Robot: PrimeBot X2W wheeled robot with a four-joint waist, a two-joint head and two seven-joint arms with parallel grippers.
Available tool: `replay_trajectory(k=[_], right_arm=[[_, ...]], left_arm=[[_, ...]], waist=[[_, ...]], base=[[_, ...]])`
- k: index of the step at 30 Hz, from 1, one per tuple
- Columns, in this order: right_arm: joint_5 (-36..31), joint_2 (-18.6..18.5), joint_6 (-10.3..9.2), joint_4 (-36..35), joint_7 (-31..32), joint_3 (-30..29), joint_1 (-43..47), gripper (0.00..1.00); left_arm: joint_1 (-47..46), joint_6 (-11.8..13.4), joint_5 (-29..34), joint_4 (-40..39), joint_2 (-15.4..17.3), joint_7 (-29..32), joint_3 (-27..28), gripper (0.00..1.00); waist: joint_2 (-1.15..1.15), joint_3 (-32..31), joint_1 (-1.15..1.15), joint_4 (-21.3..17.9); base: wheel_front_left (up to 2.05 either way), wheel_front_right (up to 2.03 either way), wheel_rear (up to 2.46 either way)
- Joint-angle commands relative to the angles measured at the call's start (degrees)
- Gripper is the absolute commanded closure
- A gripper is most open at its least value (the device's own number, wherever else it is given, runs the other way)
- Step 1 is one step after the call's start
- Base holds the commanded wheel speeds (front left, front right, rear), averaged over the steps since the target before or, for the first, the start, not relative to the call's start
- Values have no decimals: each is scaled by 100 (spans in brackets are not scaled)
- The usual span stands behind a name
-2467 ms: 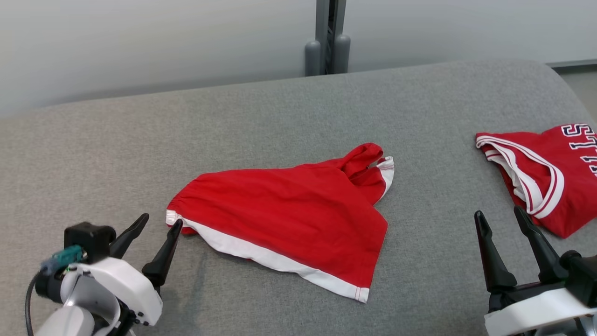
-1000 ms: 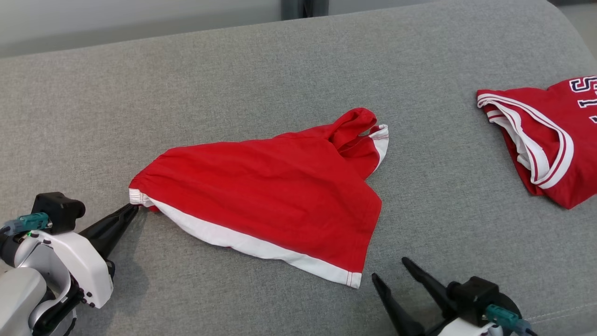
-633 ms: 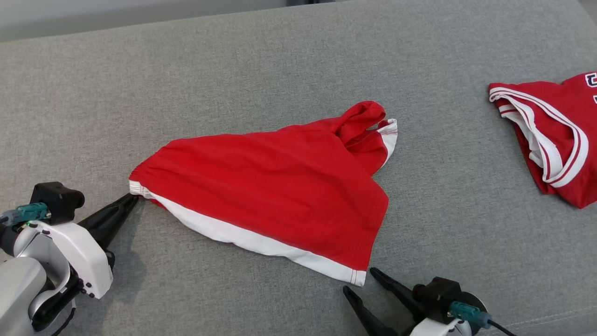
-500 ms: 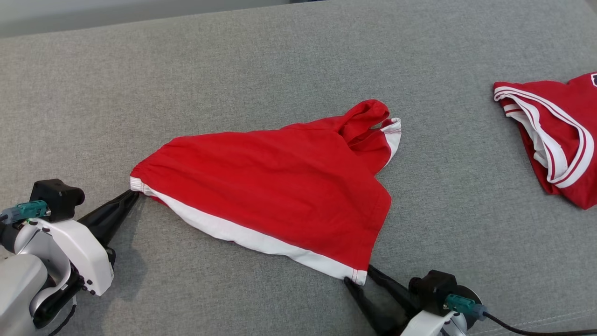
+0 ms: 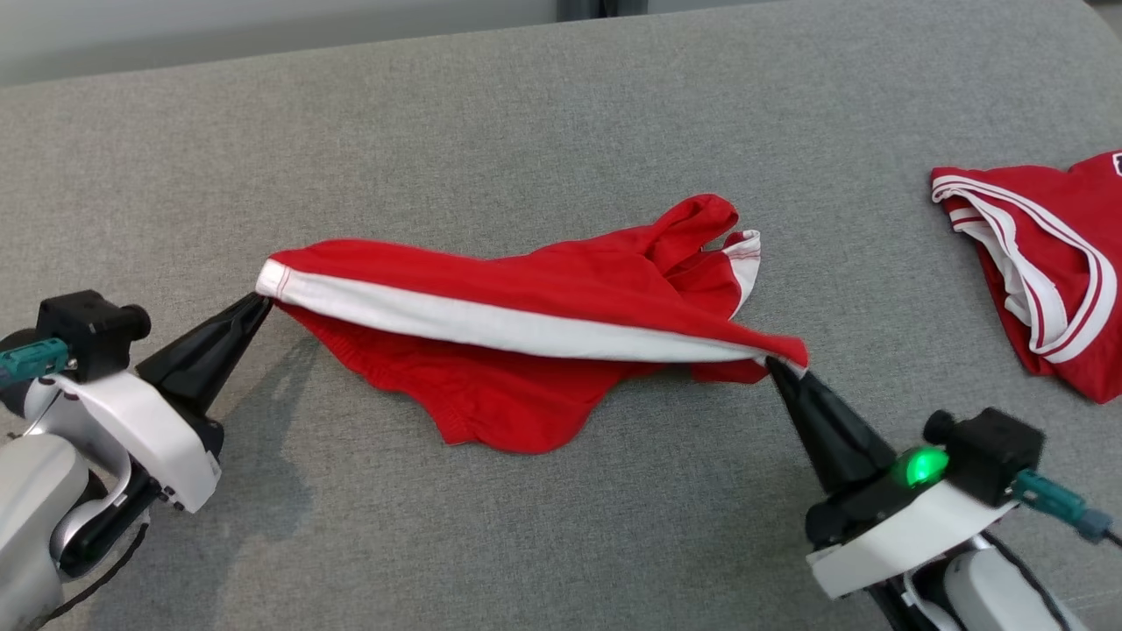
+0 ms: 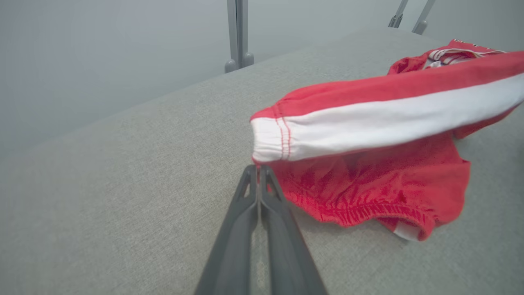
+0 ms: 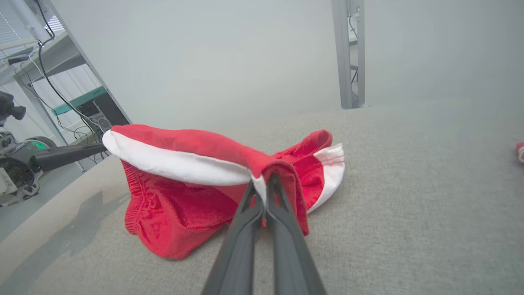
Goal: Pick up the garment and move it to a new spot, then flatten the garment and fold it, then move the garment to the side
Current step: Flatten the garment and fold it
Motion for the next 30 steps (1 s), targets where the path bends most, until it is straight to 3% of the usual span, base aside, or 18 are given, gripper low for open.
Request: replay_trajectory(k=[1,10,16,20,30], right_arm=[[210,-102,-2,-325,36,-186,-70,100],[960,-467,-1,-1761,545,-1090,-583,100],[1178,-500,-1,-2365,916,-1515,-1227,100],[1179,-519,-2,-2616,1167,-1721,-1748,100],[1126,-427,-2,-2685,1560,-1875,-2330,100]], left_arm=[[-151,99,62,-215,49,-42,68,100],[-321,530,-97,-1865,208,-175,691,100],[-443,857,-262,-3000,190,-226,1491,100],[-622,1100,-92,-3597,239,-232,1965,100],[-932,1393,-1,-4104,325,-136,2304,100]], waist=[[0,-76,0,8],[0,-398,0,-35],[0,-520,0,-8],[0,-587,0,28],[0,-637,0,95]], base=[[0,0,0],[0,0,0],[0,0,0],[0,0,0],[0,0,0]])
